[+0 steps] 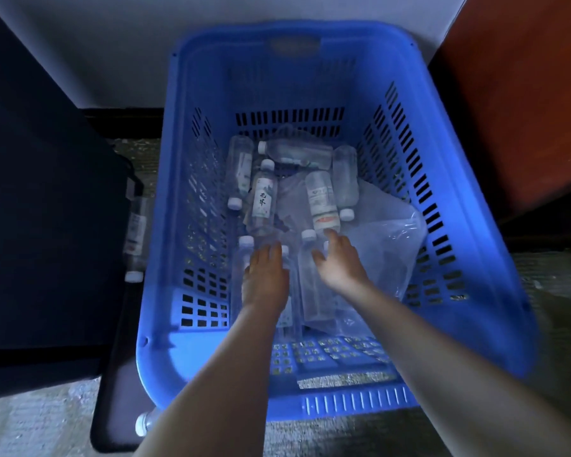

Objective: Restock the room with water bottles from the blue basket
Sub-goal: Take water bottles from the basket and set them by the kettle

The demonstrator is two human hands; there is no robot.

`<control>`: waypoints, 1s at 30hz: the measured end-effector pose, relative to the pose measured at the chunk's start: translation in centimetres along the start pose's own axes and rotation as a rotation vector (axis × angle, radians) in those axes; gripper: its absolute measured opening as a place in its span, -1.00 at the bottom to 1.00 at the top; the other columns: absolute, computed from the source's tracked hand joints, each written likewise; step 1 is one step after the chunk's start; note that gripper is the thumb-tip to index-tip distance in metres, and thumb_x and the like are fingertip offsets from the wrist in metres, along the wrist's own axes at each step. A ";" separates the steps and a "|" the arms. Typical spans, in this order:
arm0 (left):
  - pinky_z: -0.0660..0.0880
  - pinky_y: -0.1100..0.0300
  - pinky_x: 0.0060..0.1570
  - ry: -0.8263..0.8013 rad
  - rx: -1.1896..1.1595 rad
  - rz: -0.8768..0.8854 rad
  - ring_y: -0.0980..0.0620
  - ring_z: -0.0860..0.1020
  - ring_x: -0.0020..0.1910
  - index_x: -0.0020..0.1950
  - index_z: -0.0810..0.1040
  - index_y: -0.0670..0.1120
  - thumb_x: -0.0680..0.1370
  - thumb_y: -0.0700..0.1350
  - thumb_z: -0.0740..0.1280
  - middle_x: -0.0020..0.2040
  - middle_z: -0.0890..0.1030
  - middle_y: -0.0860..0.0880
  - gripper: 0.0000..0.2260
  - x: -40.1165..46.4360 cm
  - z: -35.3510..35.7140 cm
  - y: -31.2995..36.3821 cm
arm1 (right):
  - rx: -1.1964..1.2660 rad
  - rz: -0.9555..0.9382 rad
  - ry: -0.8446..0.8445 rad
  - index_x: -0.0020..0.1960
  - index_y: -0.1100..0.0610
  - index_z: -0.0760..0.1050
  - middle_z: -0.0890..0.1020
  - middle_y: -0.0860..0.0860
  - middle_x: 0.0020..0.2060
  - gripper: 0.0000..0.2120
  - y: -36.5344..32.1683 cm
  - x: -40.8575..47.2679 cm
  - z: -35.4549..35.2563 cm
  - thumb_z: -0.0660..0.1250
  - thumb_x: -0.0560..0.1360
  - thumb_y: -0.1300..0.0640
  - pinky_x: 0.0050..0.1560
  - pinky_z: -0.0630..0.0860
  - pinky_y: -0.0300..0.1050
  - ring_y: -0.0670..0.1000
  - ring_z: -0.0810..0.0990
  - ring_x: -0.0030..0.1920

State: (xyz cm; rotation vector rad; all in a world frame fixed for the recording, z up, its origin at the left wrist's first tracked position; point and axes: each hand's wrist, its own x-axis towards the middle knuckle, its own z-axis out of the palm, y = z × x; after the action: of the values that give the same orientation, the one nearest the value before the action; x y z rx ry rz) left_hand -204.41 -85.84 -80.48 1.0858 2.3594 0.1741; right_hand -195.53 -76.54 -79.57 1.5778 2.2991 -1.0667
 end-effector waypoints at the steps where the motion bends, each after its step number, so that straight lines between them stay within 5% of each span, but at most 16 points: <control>1: 0.28 0.02 0.32 -0.032 0.000 -0.007 -0.12 0.19 0.46 0.52 0.07 -0.09 0.62 -0.11 0.15 0.48 0.21 -0.13 -0.51 -0.1 0.5 0.0 | -0.004 0.030 -0.026 0.40 0.19 0.25 0.39 0.27 0.31 -0.55 0.3 0.2 0.3 0.17 0.58 0.04 0.28 0.38 0.08 0.29 0.40 0.30; 9: 0.40 0.01 0.24 -0.412 -0.087 -0.183 -0.21 0.42 0.32 0.40 0.32 -0.21 0.60 -0.01 0.21 0.36 0.42 -0.23 -0.57 1.2 2.7 -0.5 | -0.081 0.288 -0.328 0.39 0.29 0.32 0.41 0.23 0.37 -0.52 1.4 1.3 2.1 0.15 0.59 0.00 0.25 0.38 -0.08 0.20 0.42 0.35; 13: 0.39 0.09 0.22 -0.477 -0.102 -0.173 -0.16 0.44 0.31 0.38 0.39 -0.17 0.59 -0.02 0.22 0.35 0.46 -0.19 -0.60 1.6 3.0 -0.5 | -0.046 0.360 -0.351 0.39 0.19 0.33 0.43 0.19 0.35 -0.44 1.4 2.0 2.4 0.15 0.55 -0.16 0.20 0.40 0.04 0.23 0.43 0.32; 16: 0.43 0.05 0.25 -0.475 -0.186 -0.216 -0.16 0.46 0.28 0.37 0.40 -0.17 0.54 -0.04 0.27 0.35 0.47 -0.18 -0.57 2.0 3.9 -0.7 | -0.077 0.376 -0.456 0.45 0.24 0.23 0.34 0.20 0.42 -0.47 1.5 2.4 2.5 0.12 0.60 -0.05 0.31 0.31 0.01 0.21 0.34 0.41; 19: 0.42 0.01 0.29 -0.489 -0.272 -0.279 -0.16 0.43 0.33 0.43 0.30 -0.20 0.55 -0.03 0.27 0.39 0.40 -0.17 -0.51 2.2 4.0 -0.6 | -0.049 0.388 -0.447 0.43 0.27 0.26 0.36 0.21 0.41 -0.49 1.6 3.0 2.9 0.15 0.59 -0.01 0.16 0.35 -0.06 0.20 0.37 0.39; 22: 0.41 0.02 0.32 -0.517 -0.292 -0.328 -0.16 0.41 0.35 0.45 0.28 -0.22 0.59 0.00 0.22 0.41 0.37 -0.19 -0.51 2.8 4.7 -1.1 | -0.018 0.400 -0.400 0.48 0.29 0.10 0.30 0.23 0.43 -0.38 1.6 3.4 3.5 0.20 0.57 -0.01 0.35 0.36 0.04 0.22 0.38 0.39; 24: 0.43 0.04 0.30 -0.535 -0.322 -0.350 -0.15 0.45 0.32 0.41 0.33 -0.22 0.58 0.01 0.24 0.37 0.41 -0.19 -0.52 3.0 5.1 -1.5 | 0.002 0.425 -0.355 0.50 0.29 0.00 0.30 0.24 0.43 -0.27 1.9 3.7 4.0 0.25 0.54 -0.06 0.29 0.39 0.03 0.22 0.39 0.38; 30: 0.53 0.09 0.12 -0.516 -0.480 -0.373 -0.12 0.56 0.17 0.29 0.47 -0.21 0.46 -0.09 0.41 0.22 0.56 -0.18 -0.57 4.4 6.0 -2.1 | 0.012 0.389 -0.399 0.34 0.32 0.36 0.50 0.18 0.14 -0.44 2.2 4.5 3.9 0.33 0.51 -0.03 -0.01 0.40 -0.06 0.15 0.52 0.19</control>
State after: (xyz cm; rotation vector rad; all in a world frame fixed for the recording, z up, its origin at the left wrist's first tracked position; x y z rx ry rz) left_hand -205.07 -84.58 -88.06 0.3894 1.8690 0.2680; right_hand -196.58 -75.18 -85.67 1.5578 1.6512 -1.1620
